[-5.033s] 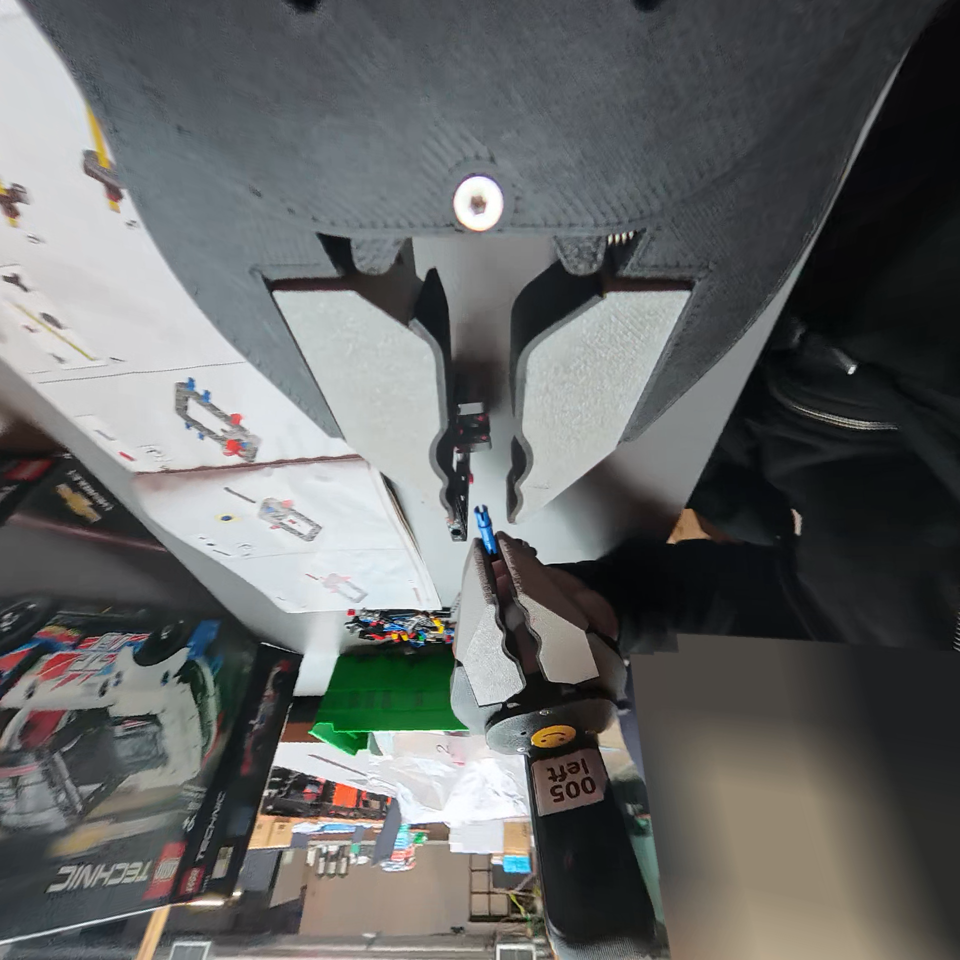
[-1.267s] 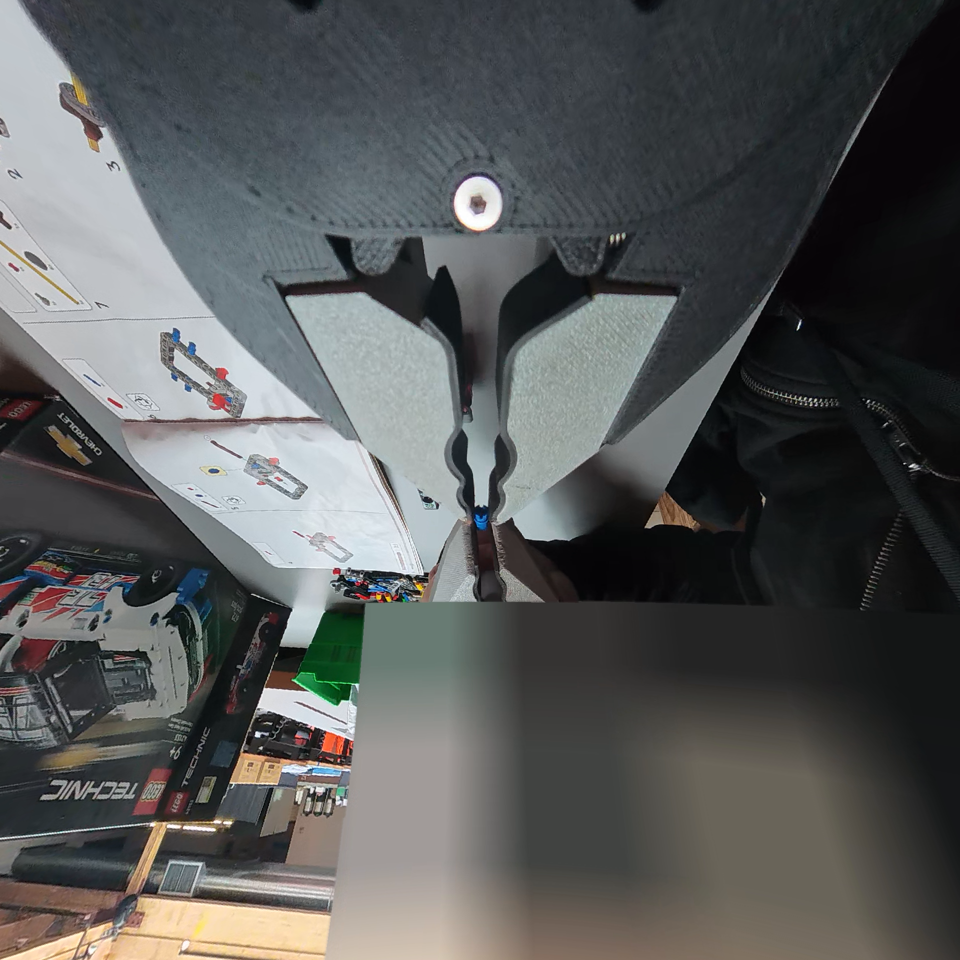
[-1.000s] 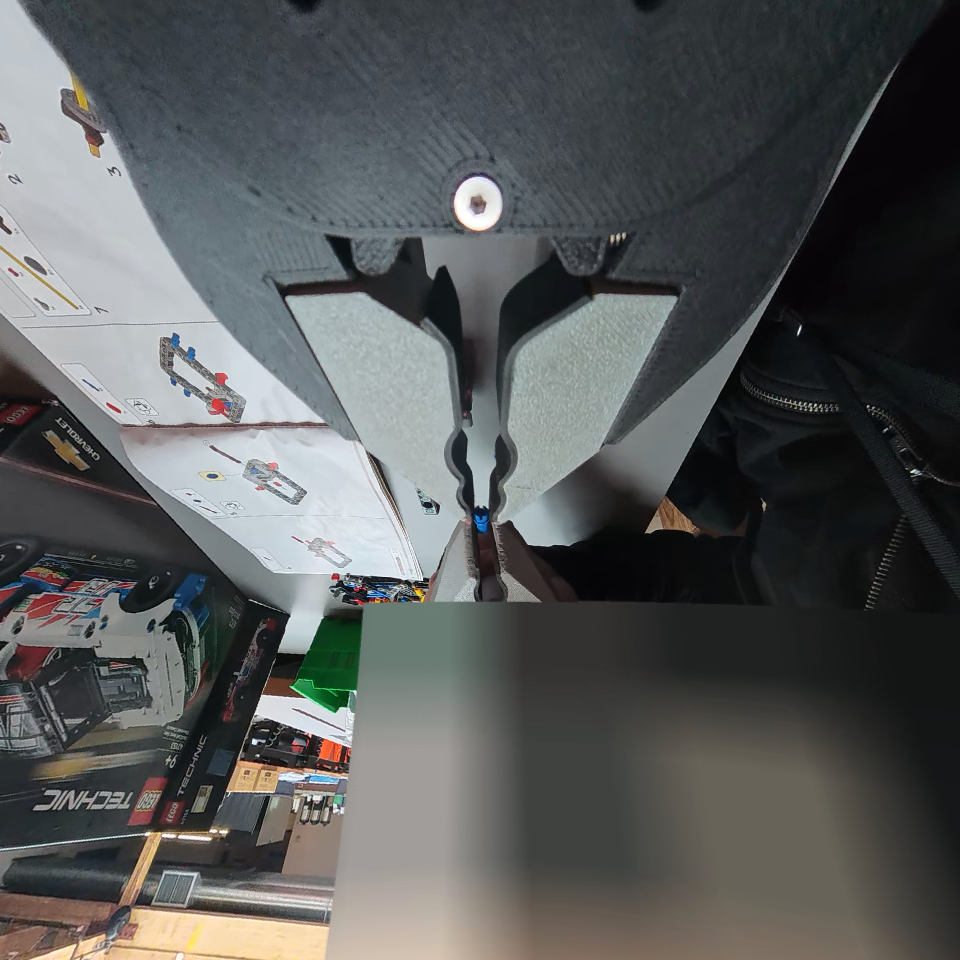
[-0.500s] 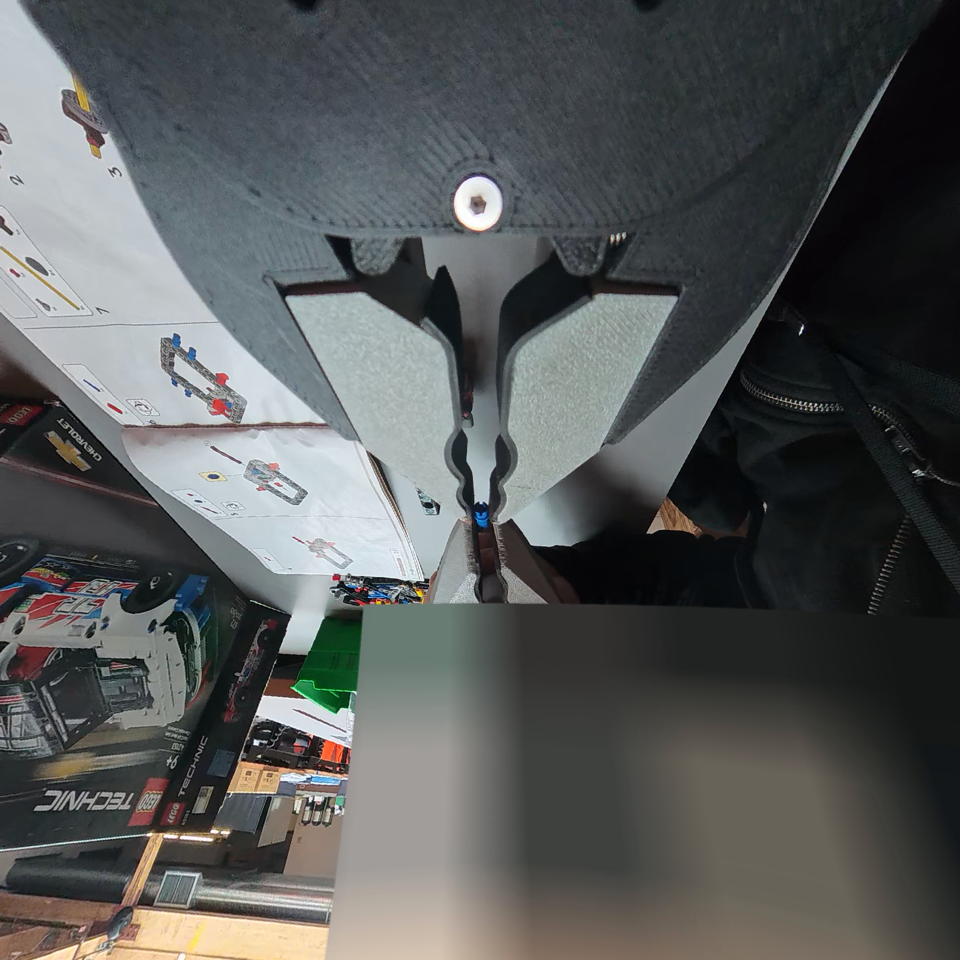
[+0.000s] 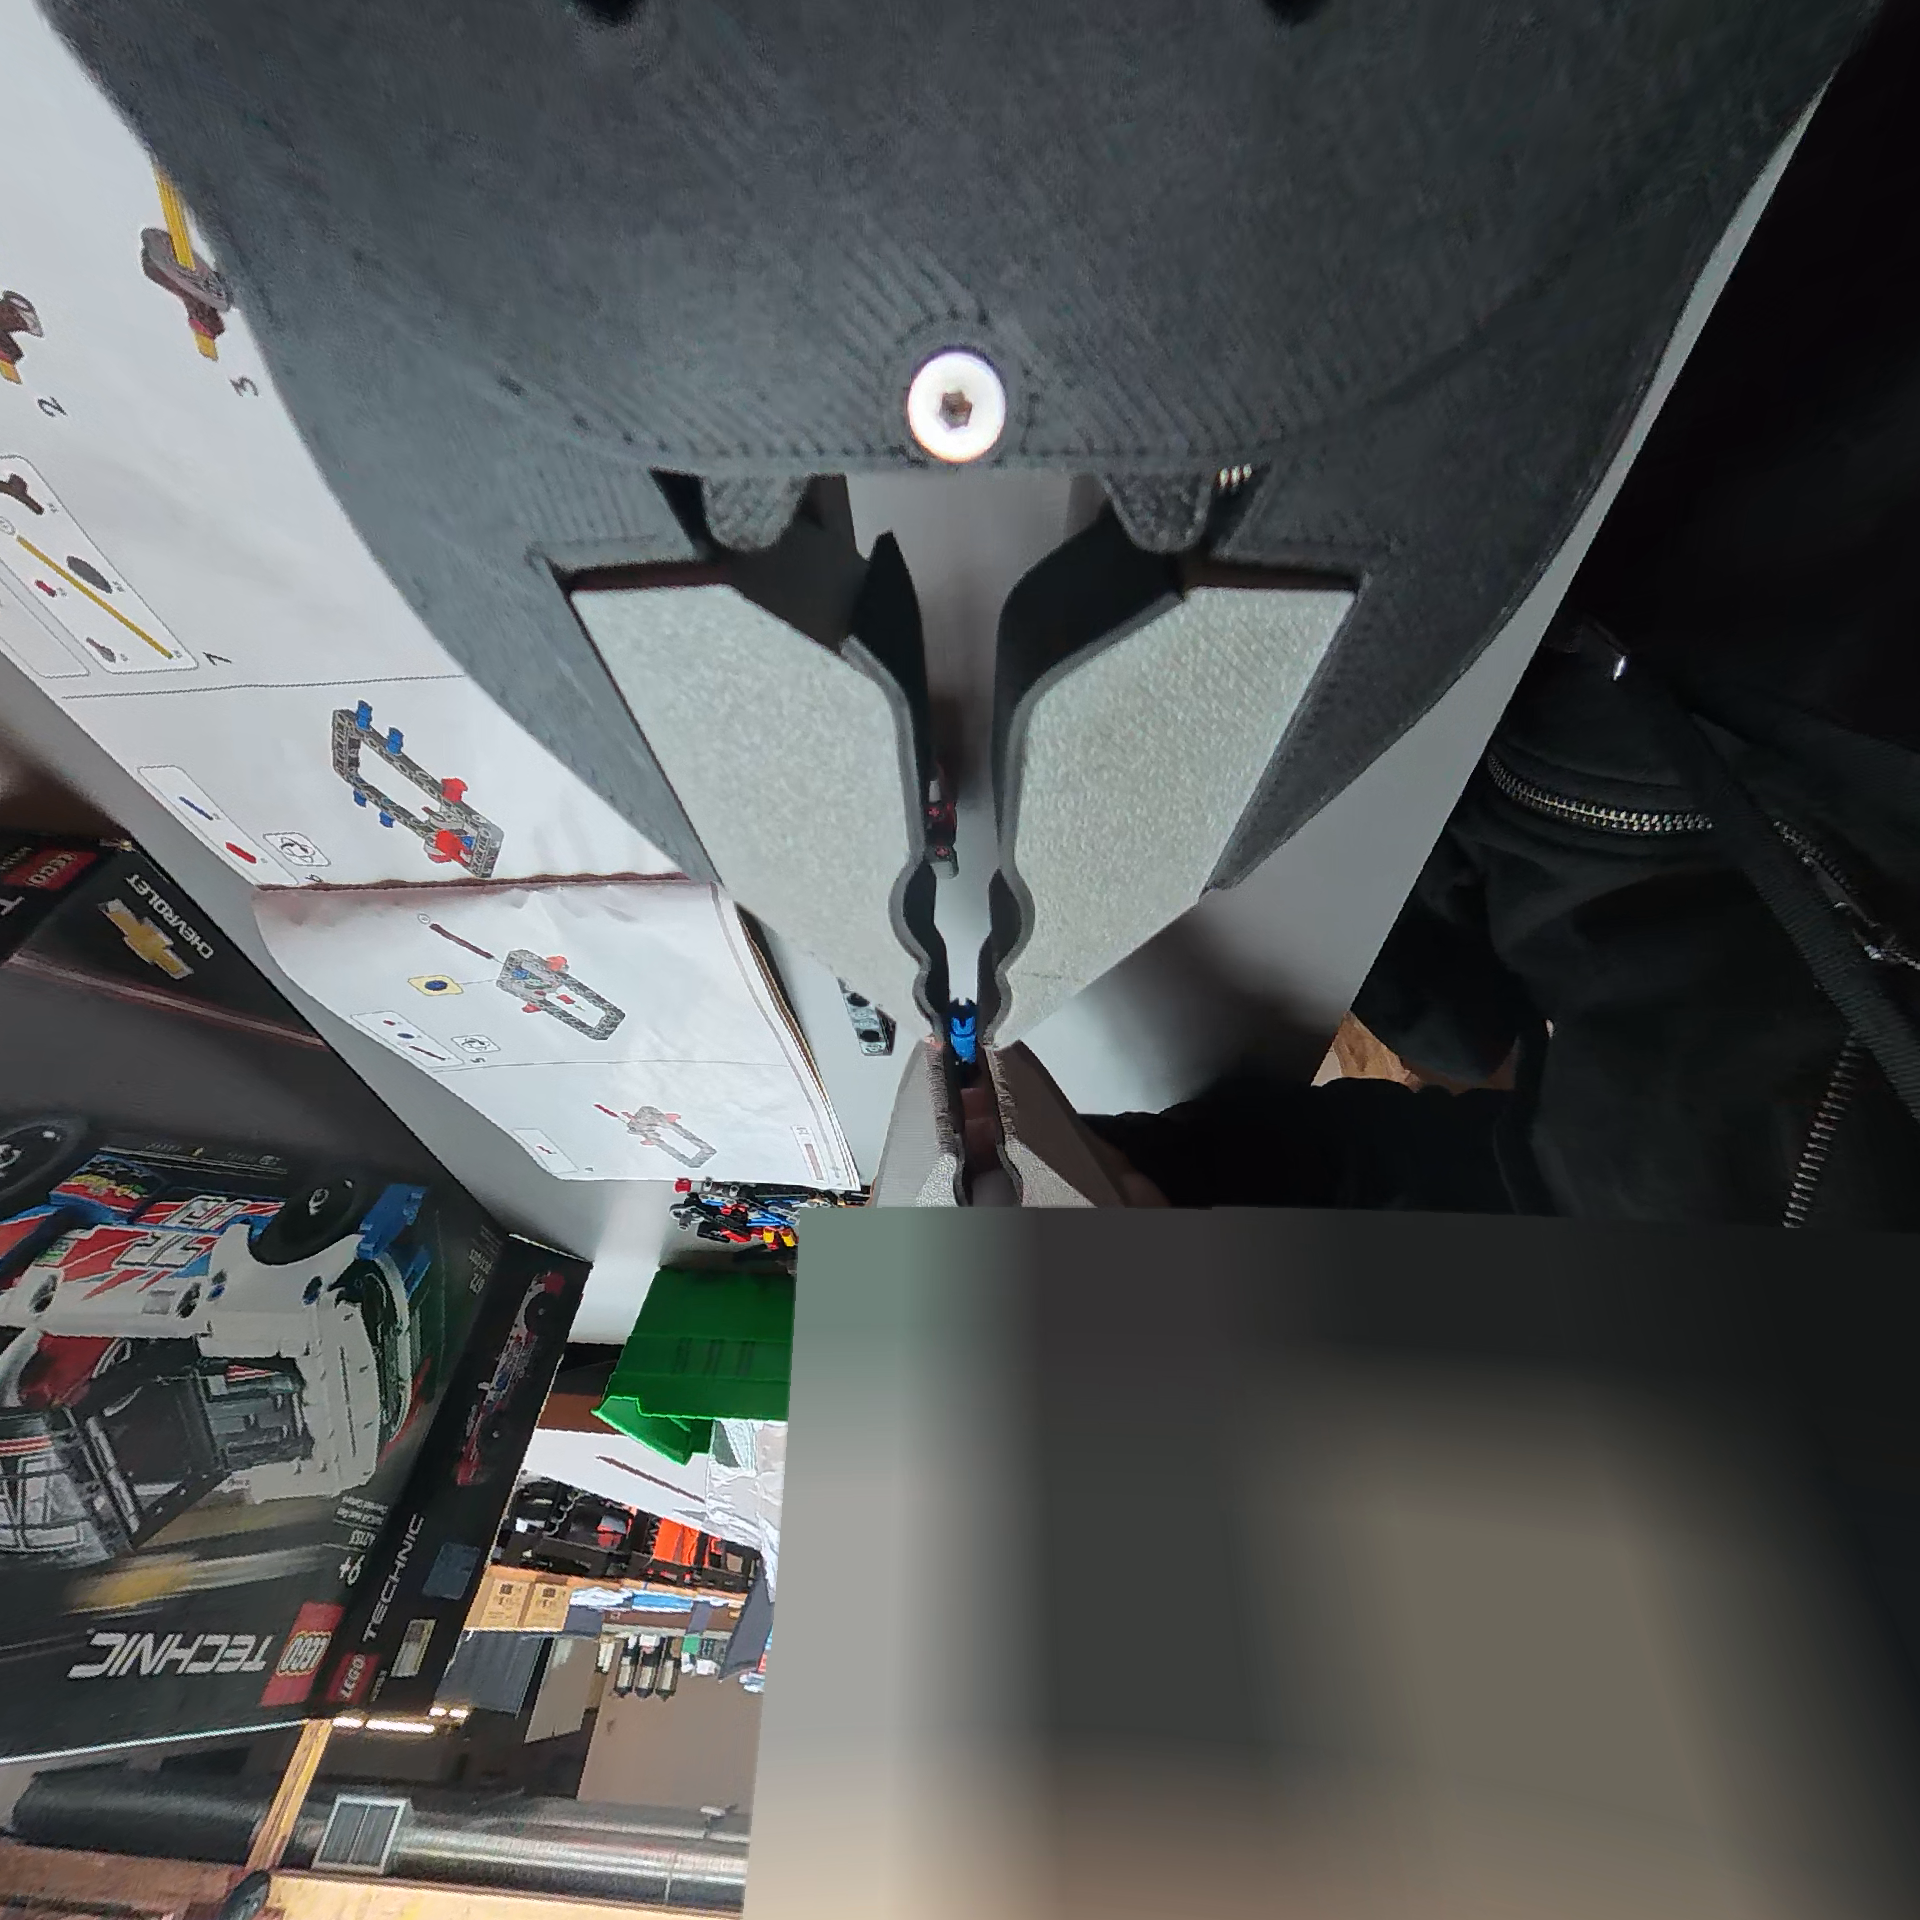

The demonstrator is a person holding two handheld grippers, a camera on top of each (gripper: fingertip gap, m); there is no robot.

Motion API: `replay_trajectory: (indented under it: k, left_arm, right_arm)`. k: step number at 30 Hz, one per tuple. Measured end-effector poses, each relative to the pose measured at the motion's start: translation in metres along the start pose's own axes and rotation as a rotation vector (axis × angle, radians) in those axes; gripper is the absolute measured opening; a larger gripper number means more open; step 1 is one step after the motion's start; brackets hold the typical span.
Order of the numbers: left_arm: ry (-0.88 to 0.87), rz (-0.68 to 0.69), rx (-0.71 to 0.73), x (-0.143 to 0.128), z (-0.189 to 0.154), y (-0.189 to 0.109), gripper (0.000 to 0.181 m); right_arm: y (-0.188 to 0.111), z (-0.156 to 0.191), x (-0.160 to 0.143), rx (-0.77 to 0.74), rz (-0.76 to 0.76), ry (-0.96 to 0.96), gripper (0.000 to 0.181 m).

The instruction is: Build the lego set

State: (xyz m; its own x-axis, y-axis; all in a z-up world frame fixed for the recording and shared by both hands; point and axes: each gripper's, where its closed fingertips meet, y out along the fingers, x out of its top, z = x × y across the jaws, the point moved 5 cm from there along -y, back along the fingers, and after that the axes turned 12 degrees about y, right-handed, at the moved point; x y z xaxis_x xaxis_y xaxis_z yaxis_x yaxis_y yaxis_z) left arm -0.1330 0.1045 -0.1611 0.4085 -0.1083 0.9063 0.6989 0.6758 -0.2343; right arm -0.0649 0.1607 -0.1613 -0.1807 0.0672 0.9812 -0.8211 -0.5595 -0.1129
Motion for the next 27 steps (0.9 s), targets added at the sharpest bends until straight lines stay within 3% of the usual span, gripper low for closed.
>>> replay_trajectory:
  k: [14,20,23,27]
  left_arm:
    - [-0.023,0.013,-0.011,-0.003,0.000,0.002,0.003]
    - [-0.008,0.142,0.032,-0.017,0.011,-0.003,0.030]
    - [0.003,0.227,0.034,-0.029,0.012,-0.001,0.026]
    - [-0.017,0.197,0.052,-0.026,0.015,-0.002,0.020]
  right_arm:
    - [0.000,-0.001,-0.002,-0.003,0.029,0.001,0.002]
    - [-0.007,-0.019,-0.007,0.031,-0.004,0.158,0.001]
    - [-0.009,-0.024,-0.009,0.029,-0.006,0.190,0.001]
    - [-0.005,-0.021,-0.010,0.014,0.013,0.154,0.001]
